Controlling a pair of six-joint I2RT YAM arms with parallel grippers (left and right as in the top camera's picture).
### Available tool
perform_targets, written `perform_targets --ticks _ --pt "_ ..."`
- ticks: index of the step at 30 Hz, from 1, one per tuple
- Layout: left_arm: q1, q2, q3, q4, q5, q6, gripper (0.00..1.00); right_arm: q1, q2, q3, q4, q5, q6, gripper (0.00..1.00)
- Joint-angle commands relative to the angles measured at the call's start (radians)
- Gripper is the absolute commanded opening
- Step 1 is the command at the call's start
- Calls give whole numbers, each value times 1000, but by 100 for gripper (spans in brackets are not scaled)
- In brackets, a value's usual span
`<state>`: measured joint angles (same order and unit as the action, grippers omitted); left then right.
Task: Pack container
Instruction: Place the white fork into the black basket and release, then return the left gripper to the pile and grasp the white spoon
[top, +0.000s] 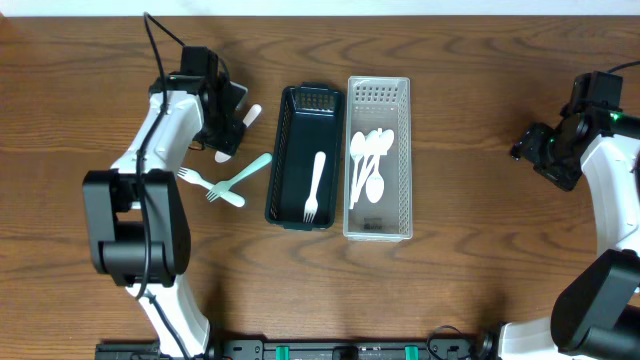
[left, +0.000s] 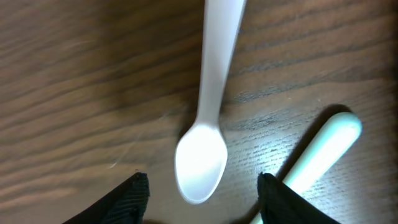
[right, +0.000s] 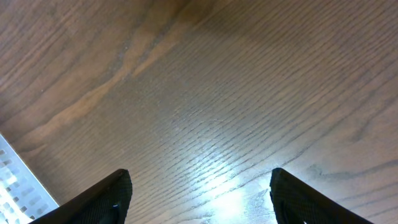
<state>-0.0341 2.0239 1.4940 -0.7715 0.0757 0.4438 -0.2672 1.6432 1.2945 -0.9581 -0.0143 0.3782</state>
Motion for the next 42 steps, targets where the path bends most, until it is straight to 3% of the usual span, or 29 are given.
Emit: perform_targets --ticks 1,23,36,42 --pt "4 48 5 9 22 58 55 -5 9 -2 -3 -1 -5 74" --pt "4 121 4 122 48 79 53 -5 9 -2 -26 0 -6 70" --pt "4 121 4 84 48 68 28 -5 9 -2 -48 -1 -5 65" --pt "4 78 39 3 44 0 27 -5 9 -2 -48 -1 -6 65"
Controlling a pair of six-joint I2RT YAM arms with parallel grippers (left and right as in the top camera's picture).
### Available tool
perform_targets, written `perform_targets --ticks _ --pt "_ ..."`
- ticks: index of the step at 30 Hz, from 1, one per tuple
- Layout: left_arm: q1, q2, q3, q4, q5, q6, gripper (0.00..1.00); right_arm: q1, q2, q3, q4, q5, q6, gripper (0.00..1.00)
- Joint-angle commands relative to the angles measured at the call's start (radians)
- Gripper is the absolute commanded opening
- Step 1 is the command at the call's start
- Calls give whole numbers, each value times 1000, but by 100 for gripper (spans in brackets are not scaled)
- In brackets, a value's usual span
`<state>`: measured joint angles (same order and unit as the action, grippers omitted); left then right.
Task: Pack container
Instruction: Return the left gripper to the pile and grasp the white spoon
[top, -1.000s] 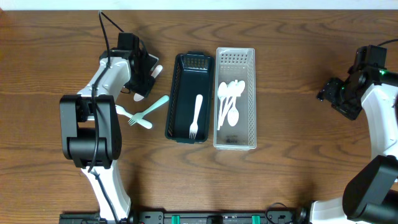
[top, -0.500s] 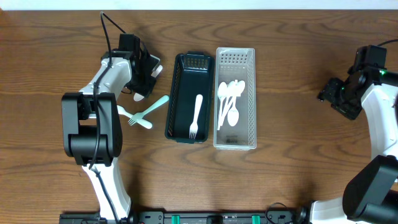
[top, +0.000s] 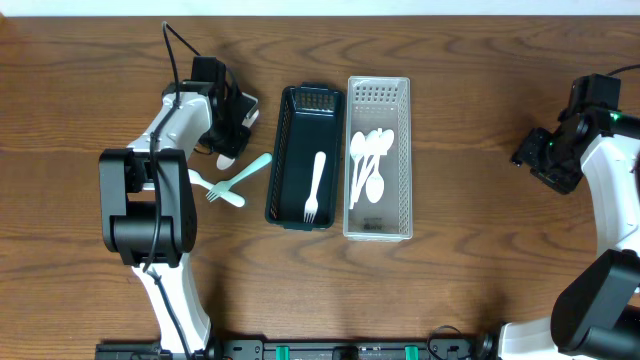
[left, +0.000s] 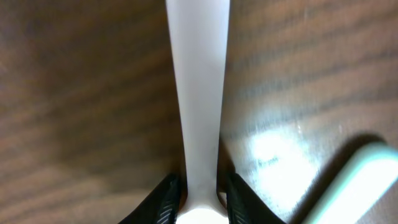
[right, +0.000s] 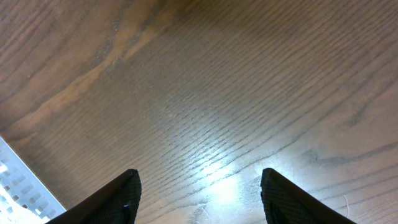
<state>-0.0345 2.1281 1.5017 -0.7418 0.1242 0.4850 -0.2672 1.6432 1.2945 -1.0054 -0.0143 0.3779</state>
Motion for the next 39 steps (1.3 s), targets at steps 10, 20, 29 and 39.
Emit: perform_targets --ticks 10,20,29,39 --pt "-20 -306 206 -264 66 -219 24 -5 9 -2 0 -1 -5 65" --pt "-110 -419 186 -295 -43 -246 43 -5 9 -2 4 -20 22 66" --pt "-39 -145 170 -220 -43 -209 44 -5 9 -2 2 -20 21 66" --pt "-21 23 170 -180 -43 -210 44 -5 9 -2 1 -19 21 66"
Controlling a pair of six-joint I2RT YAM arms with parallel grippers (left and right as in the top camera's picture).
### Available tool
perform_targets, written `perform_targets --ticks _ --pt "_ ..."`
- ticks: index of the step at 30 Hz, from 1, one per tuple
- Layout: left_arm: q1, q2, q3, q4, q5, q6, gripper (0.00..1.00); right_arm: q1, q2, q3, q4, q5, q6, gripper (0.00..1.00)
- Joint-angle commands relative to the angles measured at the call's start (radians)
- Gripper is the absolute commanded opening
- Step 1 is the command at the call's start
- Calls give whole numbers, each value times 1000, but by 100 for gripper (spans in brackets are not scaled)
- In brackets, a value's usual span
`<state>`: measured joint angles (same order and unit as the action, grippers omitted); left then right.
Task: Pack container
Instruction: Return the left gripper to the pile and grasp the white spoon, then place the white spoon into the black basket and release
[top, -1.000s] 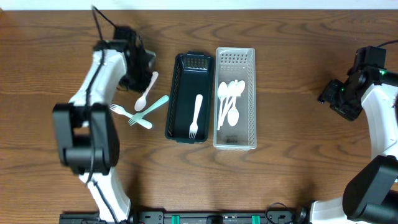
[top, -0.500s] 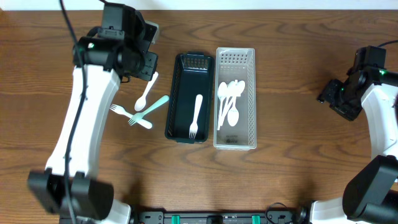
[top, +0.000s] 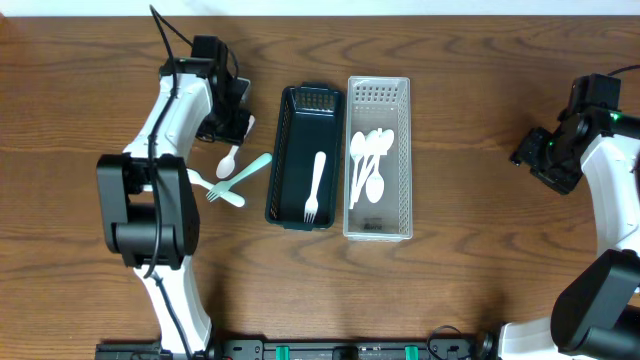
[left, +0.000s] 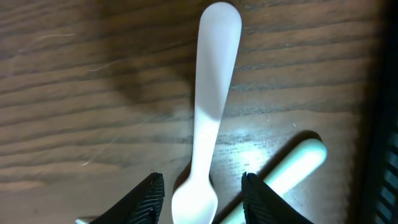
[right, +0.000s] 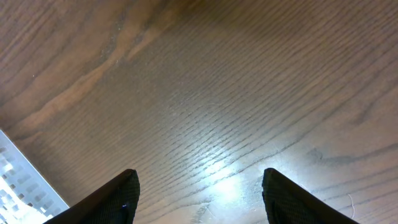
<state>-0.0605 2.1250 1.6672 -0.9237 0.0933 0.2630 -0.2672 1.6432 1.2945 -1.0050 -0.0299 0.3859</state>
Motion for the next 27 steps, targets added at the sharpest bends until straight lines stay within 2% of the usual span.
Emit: perform_targets --ticks 1,15,23,27 --pt "5 35 4 2 -12 12 44 -5 9 -2 2 -3 13 66" --pt "5 123 0 -2 -12 32 42 -6 9 -2 3 8 13 66" --pt "5 123 -6 -18 -12 39 20 -6 9 -2 2 26 13 67" --pt "5 116 -2 -62 -37 39 19 -6 9 -2 2 26 13 67"
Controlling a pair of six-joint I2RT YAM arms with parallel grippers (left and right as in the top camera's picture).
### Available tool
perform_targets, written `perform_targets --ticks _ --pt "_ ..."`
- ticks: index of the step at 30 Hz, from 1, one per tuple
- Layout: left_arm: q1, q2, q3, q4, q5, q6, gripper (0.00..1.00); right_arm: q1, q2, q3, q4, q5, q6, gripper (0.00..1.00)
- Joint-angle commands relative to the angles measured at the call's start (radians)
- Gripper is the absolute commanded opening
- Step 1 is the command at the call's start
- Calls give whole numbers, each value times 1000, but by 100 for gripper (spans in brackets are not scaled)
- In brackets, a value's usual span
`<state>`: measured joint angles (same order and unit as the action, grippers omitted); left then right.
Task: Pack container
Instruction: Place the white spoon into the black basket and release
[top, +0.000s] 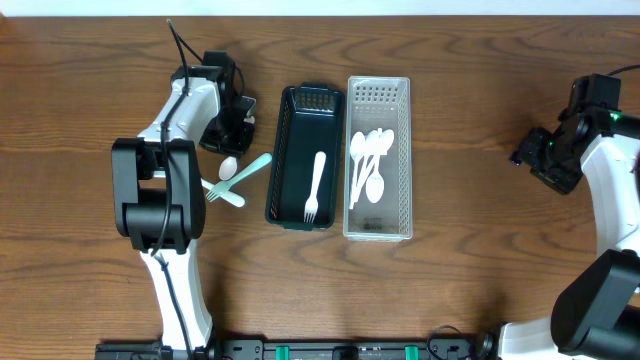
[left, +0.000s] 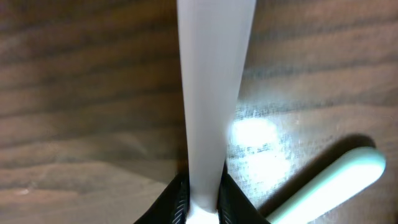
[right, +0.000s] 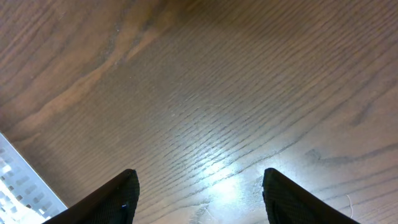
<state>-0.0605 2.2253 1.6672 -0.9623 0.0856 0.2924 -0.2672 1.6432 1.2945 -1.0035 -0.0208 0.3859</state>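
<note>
My left gripper (left: 204, 204) is shut on the handle of a white spoon (left: 214, 93), low over the table. Overhead, its bowl (top: 228, 167) sticks out below that gripper (top: 230, 128), left of the black container (top: 281, 170), which holds one white fork (top: 314, 186). Beside it, the clear container (top: 378, 232) holds several white spoons (top: 368, 165). Two mint forks (top: 226, 186) lie crossed left of the black container; one mint handle (left: 329, 180) shows near the spoon. My right gripper (right: 202, 199) hangs open over bare wood at the far right (top: 540, 155).
The wooden table (top: 480, 270) stretches between the containers and the right arm. A corner of the clear container (right: 12, 177) shows at the left edge of the right wrist view. The left arm's cable (top: 180, 45) runs toward the back edge.
My left gripper, then open with the white spoon lying between its fingers, has come down and shut on the spoon's handle. The right arm has not moved.
At first my left gripper was open above the white spoon on the table. Then it was shut on the handle. Then it stood open again, the spoon lying a little nearer the mint forks. Now it grips the handle again. The right gripper stayed open throughout.
</note>
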Motion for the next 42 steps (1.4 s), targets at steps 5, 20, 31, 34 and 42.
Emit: perform_targets --ticks 5,20,31,34,42 --pt "5 -60 41 -93 -39 5 13 -6 9 -2 1 16 13 67" --pt "-190 -555 58 -195 132 -238 10 -6 9 -2 3 16 13 67" --pt "-396 -405 -11 -124 26 -440 12 -5 9 -2 12 16 13 69" --pt "-401 -359 -11 -124 26 -439 17 -5 9 -2 13 16 13 69" --pt "-375 -365 52 -165 26 -439 56 -6 9 -2 16 16 13 70"
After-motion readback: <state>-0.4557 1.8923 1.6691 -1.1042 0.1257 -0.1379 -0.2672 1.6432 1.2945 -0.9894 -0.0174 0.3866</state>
